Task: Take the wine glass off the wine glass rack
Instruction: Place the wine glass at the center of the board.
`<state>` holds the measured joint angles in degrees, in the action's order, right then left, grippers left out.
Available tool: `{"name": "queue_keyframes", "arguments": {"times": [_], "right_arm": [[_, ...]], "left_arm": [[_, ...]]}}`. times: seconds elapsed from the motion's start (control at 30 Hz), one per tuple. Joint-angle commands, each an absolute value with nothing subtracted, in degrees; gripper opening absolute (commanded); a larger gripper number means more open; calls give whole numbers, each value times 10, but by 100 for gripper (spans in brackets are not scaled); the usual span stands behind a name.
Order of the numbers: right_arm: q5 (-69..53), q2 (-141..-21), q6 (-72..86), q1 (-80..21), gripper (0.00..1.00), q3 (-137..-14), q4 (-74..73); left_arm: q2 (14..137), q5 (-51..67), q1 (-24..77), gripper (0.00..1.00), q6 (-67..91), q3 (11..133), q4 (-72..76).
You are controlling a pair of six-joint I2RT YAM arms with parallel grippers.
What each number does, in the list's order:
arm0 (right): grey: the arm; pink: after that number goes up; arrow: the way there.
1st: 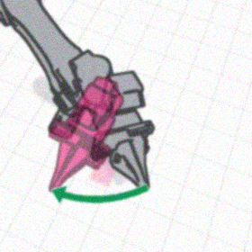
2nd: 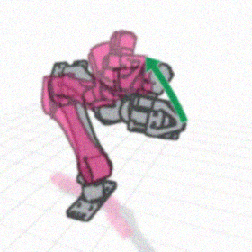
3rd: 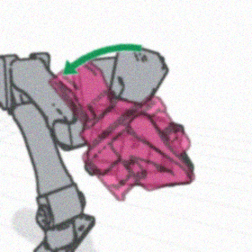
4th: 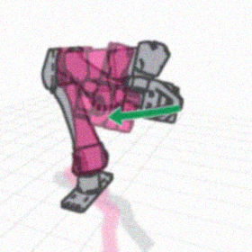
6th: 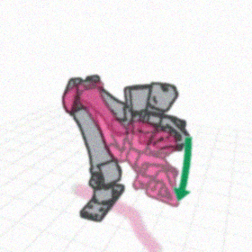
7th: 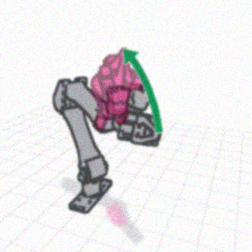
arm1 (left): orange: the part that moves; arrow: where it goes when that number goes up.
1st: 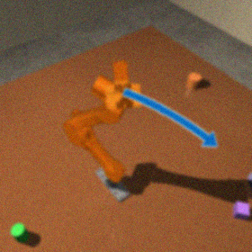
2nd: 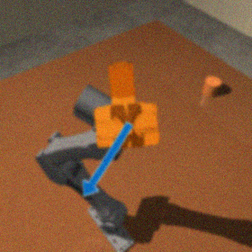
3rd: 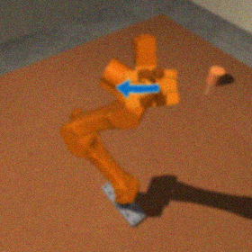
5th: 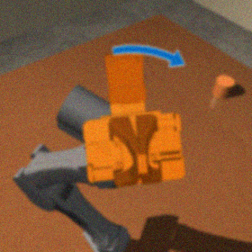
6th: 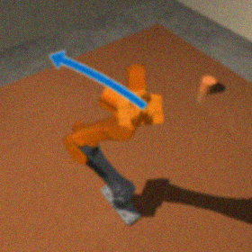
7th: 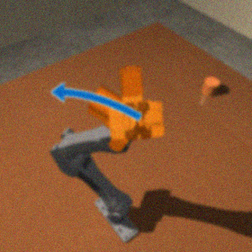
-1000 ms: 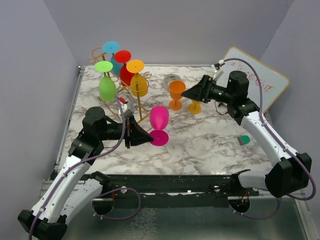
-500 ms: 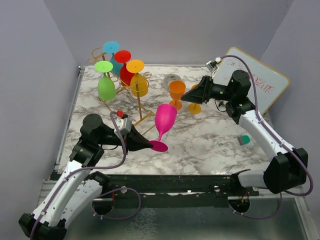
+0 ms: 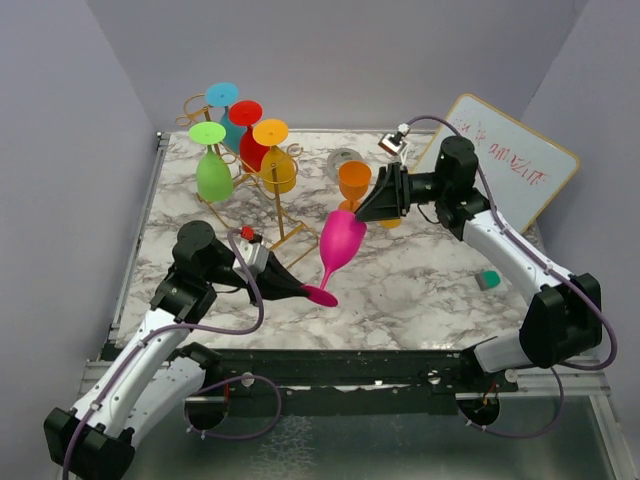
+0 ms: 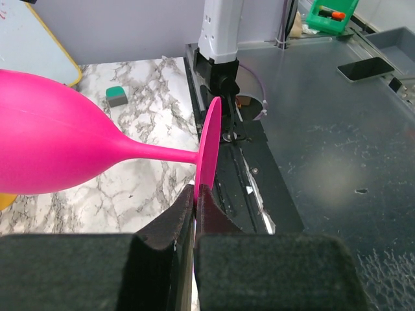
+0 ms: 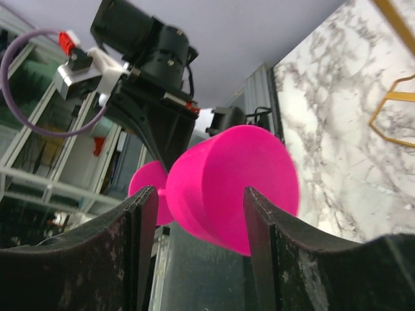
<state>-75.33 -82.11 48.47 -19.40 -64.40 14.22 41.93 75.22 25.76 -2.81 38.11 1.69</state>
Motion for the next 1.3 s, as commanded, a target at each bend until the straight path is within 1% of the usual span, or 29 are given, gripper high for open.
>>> {"name": "queue_keyframes", "arguments": {"times": [0.0, 0.17, 0.3, 0.47, 0.5, 0.53, 0.57, 0.6, 0.67, 0.73, 1.0, 1.13, 1.17, 1.2, 1.23, 1.27], "right_arm": [[-802, -830, 485, -232, 58, -665, 135], [-825, -828, 474, -250, 46, -666, 134], [-846, -822, 481, -250, 39, -668, 145], [-860, -826, 484, -250, 38, -677, 147], [-863, -827, 484, -250, 34, -677, 147], [-863, -828, 486, -250, 22, -678, 149], [-863, -829, 487, -250, 12, -679, 149], [-864, -830, 488, -250, 9, -679, 149], [-863, -831, 489, -250, 7, -679, 149], [-861, -832, 492, -250, 1, -680, 151], [-855, -828, 507, -250, 0, -682, 173], [-852, -819, 505, -250, 1, -680, 175], [-850, -818, 505, -250, 0, -680, 175], [-849, -816, 504, -250, 0, -678, 176], [-848, -814, 502, -250, 0, -676, 179], [-846, -811, 501, -250, 1, -673, 182]], "left_arm": [[431, 789, 260, 0, -65, 400, 38], [431, 786, 260, 0, -82, 404, 22], [431, 787, 260, 0, -88, 409, 1], [426, 785, 260, 0, -94, 408, -20], [426, 785, 260, 0, -96, 408, -25], [425, 785, 260, 0, -97, 408, -28], [423, 785, 260, 0, -96, 407, -31], [422, 785, 260, 0, -95, 407, -31], [423, 786, 260, 0, -91, 408, -34], [424, 786, 260, 0, -93, 408, -40], [417, 766, 260, 0, -96, 408, -50], [407, 736, 260, 0, -91, 408, -50], [404, 726, 260, 1, -80, 408, -50], [402, 717, 260, 6, -72, 408, -50], [400, 706, 260, 14, -62, 408, -50], [396, 693, 260, 27, -49, 409, -50]]}}
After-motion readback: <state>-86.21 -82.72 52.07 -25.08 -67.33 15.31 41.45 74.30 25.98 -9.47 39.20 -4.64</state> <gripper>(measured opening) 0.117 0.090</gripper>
